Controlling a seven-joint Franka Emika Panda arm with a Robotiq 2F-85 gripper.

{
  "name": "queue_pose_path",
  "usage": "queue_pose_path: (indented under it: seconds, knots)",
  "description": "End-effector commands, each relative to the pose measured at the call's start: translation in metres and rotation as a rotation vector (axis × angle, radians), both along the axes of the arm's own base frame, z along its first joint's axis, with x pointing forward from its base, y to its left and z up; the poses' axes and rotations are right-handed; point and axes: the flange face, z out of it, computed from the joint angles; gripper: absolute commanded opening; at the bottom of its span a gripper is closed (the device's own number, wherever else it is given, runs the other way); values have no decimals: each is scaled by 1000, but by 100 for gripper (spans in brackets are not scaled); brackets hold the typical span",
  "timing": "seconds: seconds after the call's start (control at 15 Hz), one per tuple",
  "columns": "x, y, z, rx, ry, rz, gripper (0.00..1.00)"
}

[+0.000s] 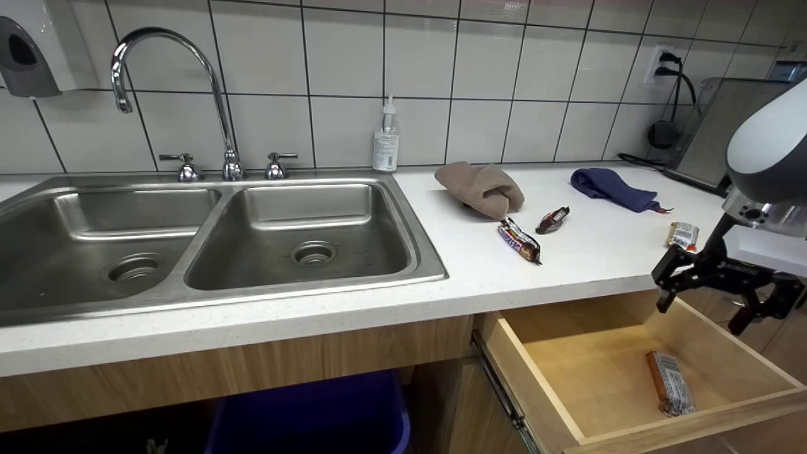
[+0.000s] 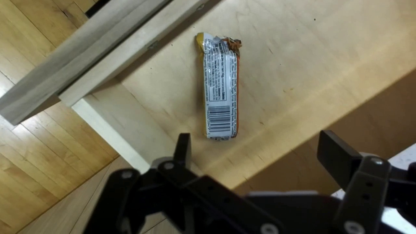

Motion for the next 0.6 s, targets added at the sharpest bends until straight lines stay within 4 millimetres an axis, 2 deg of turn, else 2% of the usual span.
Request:
queue_pose_path:
  seconds: [0.0,0.53]
  knots:
    - [-7,-1,28,27,-43,-15,100]
    - [4,-8,67,95,-63,-32,100]
